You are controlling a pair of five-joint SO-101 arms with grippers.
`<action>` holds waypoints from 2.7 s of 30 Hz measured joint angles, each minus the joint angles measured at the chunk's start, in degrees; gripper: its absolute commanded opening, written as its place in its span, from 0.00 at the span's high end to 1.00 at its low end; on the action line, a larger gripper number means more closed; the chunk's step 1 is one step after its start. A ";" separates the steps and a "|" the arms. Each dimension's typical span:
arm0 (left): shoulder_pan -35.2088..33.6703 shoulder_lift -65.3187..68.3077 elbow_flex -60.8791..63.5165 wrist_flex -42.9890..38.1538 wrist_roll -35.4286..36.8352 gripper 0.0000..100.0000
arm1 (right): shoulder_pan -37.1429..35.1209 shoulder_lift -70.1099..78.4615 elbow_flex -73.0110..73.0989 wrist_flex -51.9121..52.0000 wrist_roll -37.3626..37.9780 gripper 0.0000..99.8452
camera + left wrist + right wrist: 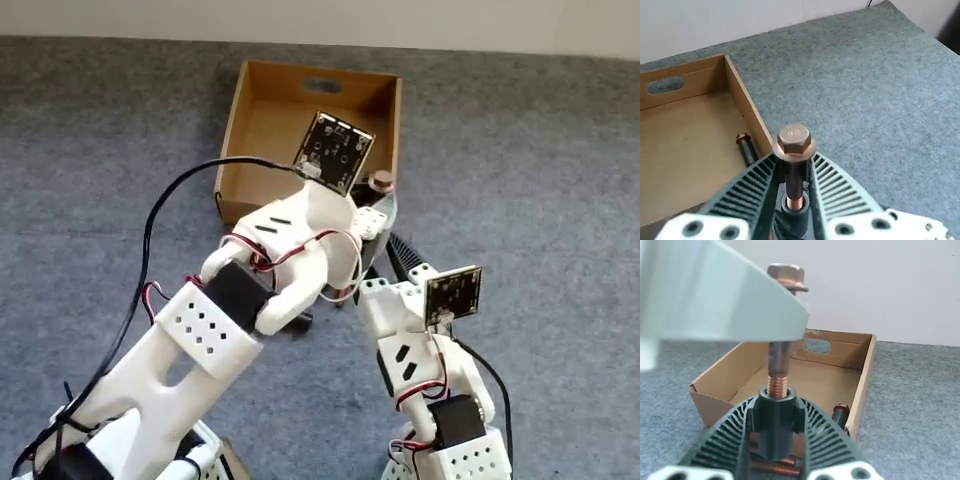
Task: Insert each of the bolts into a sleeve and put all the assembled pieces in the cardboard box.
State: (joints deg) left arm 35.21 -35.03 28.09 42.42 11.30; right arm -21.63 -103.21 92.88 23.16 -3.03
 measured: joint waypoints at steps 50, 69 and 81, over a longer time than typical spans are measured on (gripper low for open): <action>-0.09 10.73 -11.69 12.57 0.09 0.85 | 0.26 0.09 0.26 0.00 0.00 0.99; -2.46 10.73 -12.75 12.92 -0.09 0.77 | 3.52 0.09 0.26 0.09 0.00 0.99; -14.15 2.90 -12.75 14.15 -3.08 0.99 | 3.52 0.09 0.35 0.09 0.00 0.99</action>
State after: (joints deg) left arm 21.05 -32.13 15.34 56.57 8.22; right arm -18.11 -103.12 93.23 23.25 -3.03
